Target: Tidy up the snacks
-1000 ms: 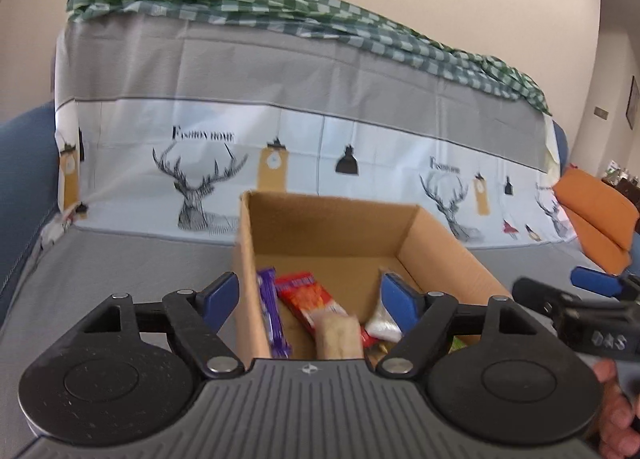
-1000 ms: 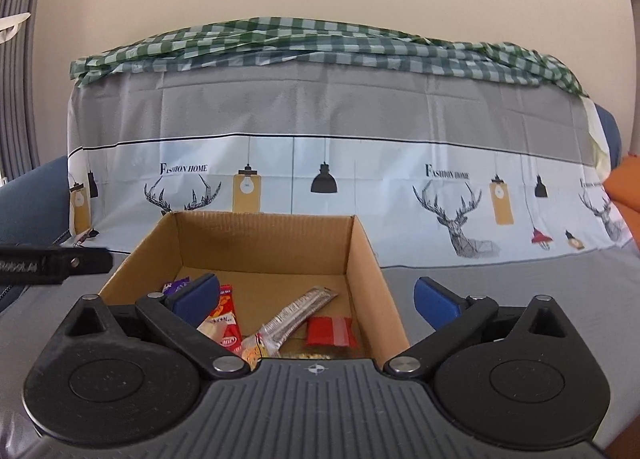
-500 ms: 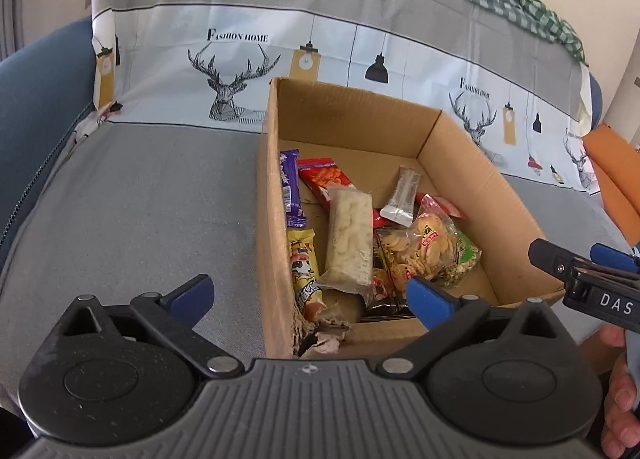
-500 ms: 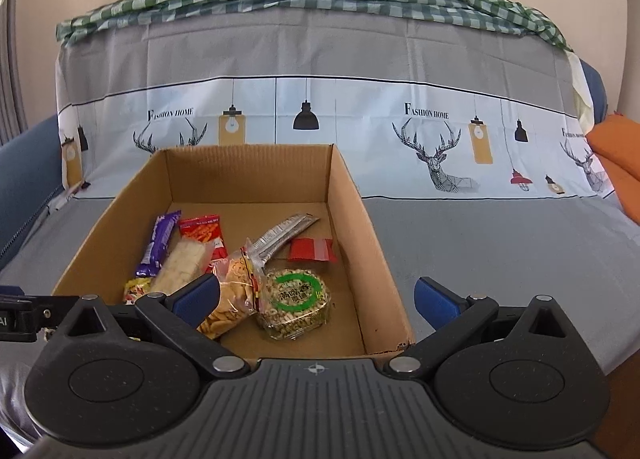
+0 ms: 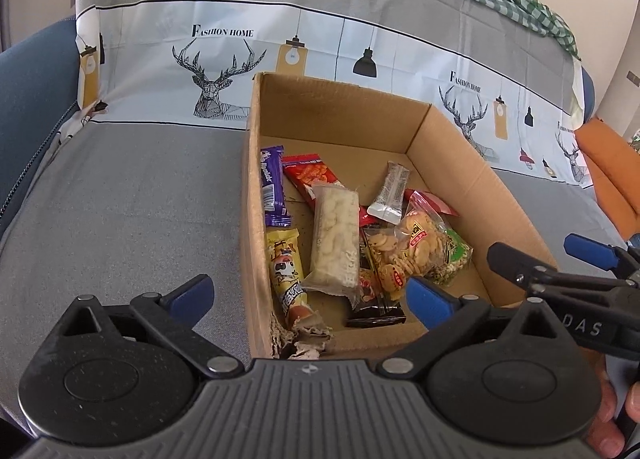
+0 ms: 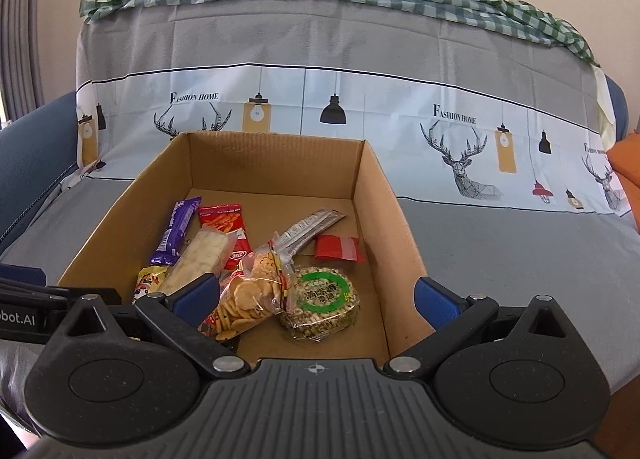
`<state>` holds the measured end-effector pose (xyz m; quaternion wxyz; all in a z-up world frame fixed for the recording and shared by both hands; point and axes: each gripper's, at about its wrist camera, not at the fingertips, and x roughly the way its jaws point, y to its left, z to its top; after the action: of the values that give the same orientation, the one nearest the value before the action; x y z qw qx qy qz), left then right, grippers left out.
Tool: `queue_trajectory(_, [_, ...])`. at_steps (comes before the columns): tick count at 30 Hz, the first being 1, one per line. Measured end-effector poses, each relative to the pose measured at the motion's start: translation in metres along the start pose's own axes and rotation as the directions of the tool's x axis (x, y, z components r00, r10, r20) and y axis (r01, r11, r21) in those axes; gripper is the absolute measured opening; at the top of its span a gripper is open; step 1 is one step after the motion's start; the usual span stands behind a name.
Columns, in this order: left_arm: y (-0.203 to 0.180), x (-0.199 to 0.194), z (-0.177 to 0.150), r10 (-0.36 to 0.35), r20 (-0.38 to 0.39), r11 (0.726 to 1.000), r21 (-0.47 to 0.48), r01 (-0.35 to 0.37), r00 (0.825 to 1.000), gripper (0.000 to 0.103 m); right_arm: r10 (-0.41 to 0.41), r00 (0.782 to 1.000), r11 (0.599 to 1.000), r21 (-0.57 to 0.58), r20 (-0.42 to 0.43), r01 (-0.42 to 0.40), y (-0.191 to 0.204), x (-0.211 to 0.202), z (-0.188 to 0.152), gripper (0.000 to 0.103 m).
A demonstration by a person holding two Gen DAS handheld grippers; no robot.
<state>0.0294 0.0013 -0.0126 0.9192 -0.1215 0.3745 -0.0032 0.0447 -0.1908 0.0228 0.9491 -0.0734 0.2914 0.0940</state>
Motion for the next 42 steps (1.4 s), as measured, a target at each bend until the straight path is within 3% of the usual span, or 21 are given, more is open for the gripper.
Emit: queue_trajectory(42, [-0.0054, 0.0001, -0.0009, -0.027, 0.003, 1.0, 0.009, 0.027, 1.0, 0.102, 0.0, 1.0, 1.0, -0.029, 0.004, 0.001, 0.0053, -0.0006, -0.0023, 0.102])
